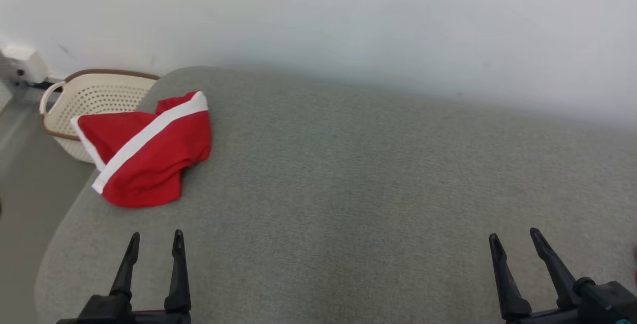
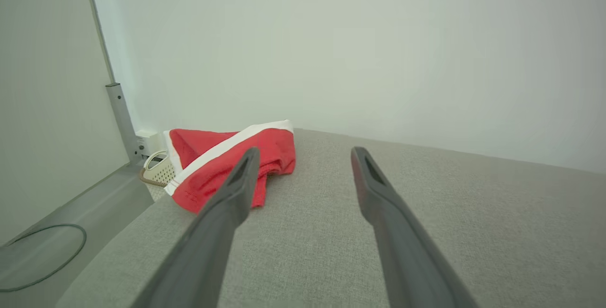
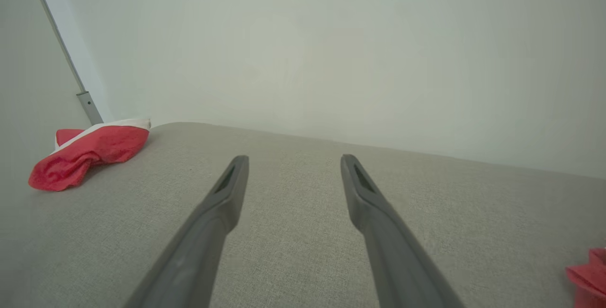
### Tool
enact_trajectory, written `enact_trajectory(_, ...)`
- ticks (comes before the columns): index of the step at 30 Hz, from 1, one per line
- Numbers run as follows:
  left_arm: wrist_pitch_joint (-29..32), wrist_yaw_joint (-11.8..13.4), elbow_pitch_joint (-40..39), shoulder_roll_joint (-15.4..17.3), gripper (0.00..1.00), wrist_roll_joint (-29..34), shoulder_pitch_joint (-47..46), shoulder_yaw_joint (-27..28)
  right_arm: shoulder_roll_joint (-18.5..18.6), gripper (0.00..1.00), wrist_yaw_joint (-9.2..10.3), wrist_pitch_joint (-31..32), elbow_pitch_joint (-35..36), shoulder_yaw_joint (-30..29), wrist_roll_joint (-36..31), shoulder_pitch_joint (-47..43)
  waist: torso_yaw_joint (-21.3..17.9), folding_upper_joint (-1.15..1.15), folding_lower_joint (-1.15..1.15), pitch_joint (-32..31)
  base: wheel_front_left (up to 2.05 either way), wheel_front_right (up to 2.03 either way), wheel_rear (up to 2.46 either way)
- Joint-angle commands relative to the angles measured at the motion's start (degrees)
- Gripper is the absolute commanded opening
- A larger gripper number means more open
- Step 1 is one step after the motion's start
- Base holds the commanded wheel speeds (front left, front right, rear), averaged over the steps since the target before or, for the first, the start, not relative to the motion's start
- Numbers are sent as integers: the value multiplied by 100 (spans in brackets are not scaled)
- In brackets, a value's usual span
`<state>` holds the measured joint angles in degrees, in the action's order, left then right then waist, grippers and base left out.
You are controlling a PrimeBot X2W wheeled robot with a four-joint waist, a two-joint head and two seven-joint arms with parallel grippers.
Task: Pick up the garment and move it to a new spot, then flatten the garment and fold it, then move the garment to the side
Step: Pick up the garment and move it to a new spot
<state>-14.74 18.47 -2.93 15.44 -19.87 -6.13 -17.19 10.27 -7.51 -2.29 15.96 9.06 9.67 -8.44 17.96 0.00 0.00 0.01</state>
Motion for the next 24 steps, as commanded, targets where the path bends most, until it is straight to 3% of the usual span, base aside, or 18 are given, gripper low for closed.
enact_trajectory(1,-35,-12,-26,-20,100,-68,75,38,-5,100,4,-23,-12,18,46,29,643,0,0,27,0,0,0)
enact_trajectory(10,-46,-94,-72,-92,100,-61,59,191,-58,100,4,-31,-53,97,56,57,939,0,0,44,0,0,0)
enact_trajectory(18,-47,-145,-146,-175,100,33,-182,383,-47,100,4,-14,-38,96,93,73,895,0,0,95,0,0,0)
enact_trajectory(24,-47,-221,-206,-54,100,145,-910,687,10,100,4,21,38,88,90,141,784,0,0,236,0,0,0)
